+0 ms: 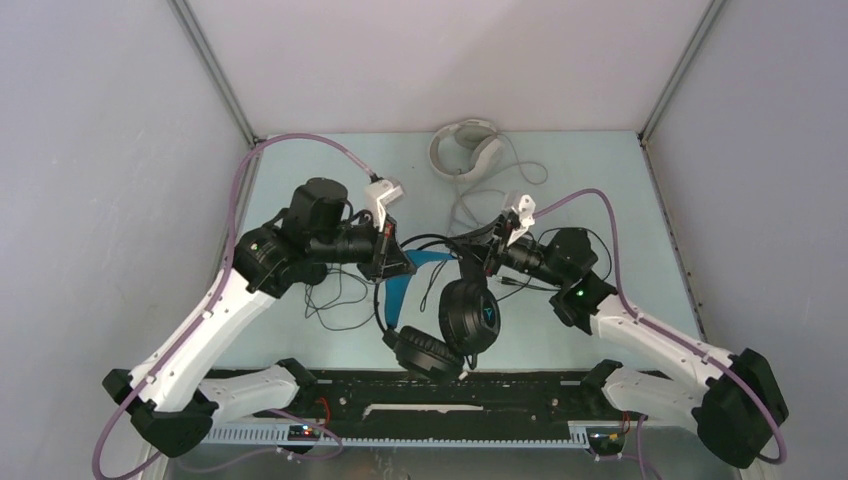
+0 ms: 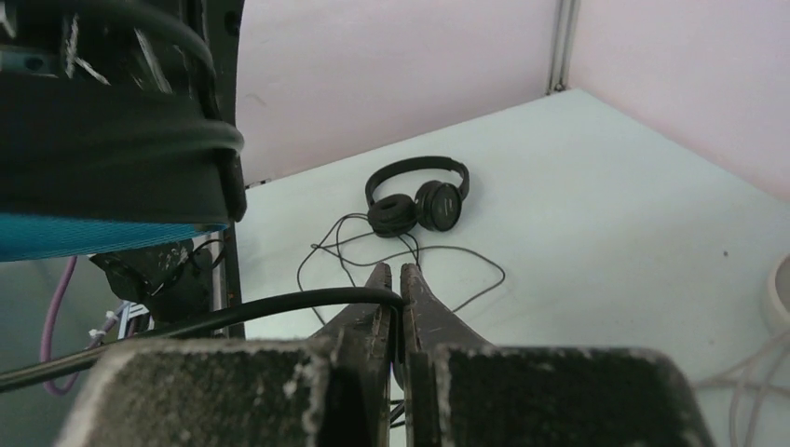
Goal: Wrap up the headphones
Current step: Wrap the headphones cable around the headphones.
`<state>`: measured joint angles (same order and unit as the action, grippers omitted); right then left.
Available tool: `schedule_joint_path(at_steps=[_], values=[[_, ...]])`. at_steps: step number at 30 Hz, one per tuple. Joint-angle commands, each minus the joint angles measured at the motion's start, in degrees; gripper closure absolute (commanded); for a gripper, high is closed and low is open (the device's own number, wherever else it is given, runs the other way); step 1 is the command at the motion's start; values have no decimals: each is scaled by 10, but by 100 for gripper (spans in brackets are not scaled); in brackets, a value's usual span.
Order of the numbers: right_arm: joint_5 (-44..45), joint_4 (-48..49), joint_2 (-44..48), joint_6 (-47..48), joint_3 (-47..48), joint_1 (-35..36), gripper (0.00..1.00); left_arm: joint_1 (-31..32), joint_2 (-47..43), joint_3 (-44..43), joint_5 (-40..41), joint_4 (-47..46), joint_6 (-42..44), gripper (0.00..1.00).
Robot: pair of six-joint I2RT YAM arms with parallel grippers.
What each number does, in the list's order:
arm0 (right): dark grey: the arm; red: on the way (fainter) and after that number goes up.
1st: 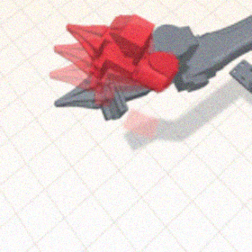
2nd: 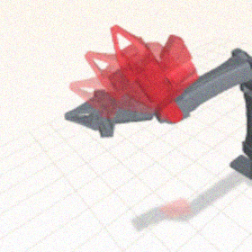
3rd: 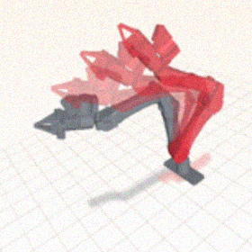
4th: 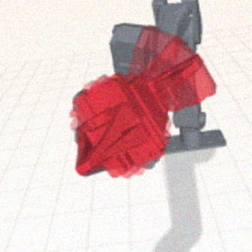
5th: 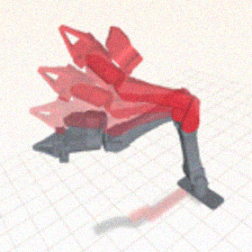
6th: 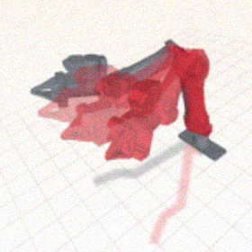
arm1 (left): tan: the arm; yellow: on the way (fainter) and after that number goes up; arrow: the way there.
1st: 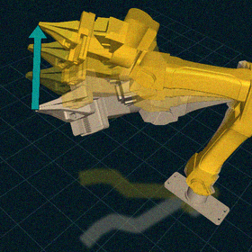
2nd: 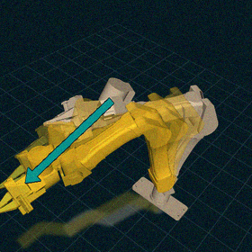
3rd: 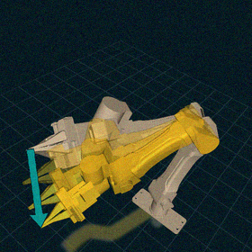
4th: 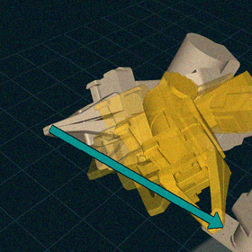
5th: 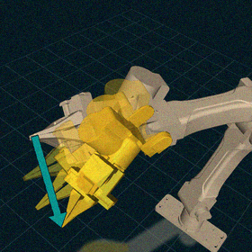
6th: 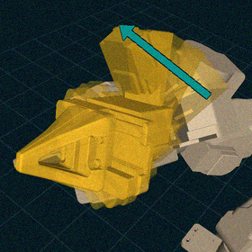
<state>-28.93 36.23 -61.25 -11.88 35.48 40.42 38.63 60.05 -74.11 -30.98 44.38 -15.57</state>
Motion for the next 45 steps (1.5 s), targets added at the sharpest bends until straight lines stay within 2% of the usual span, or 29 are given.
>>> schedule_joint_path(at_steps=[1,6,12,18,23,29,34,45], values=[[-9,-107,54,-18,9,-29,100,24,7,-75,97,104,101,100],[-27,-285,98,-8,50,-57,100,65,6,-85,245,137,199,100],[-46,-457,80,-21,117,-39,100,137,32,-85,400,150,334,100],[-81,-533,67,-50,169,-39,100,155,80,-100,555,154,379,100],[-136,-517,67,-90,178,-54,100,155,87,-98,599,119,379,100],[-139,-459,61,-148,178,-64,100,155,63,-64,580,65,381,100],[-186,-384,46,-220,177,-79,100,155,56,-46,557,48,382,100],[-219,-314,14,-272,178,-67,100,155,66,-32,573,37,379,100]])
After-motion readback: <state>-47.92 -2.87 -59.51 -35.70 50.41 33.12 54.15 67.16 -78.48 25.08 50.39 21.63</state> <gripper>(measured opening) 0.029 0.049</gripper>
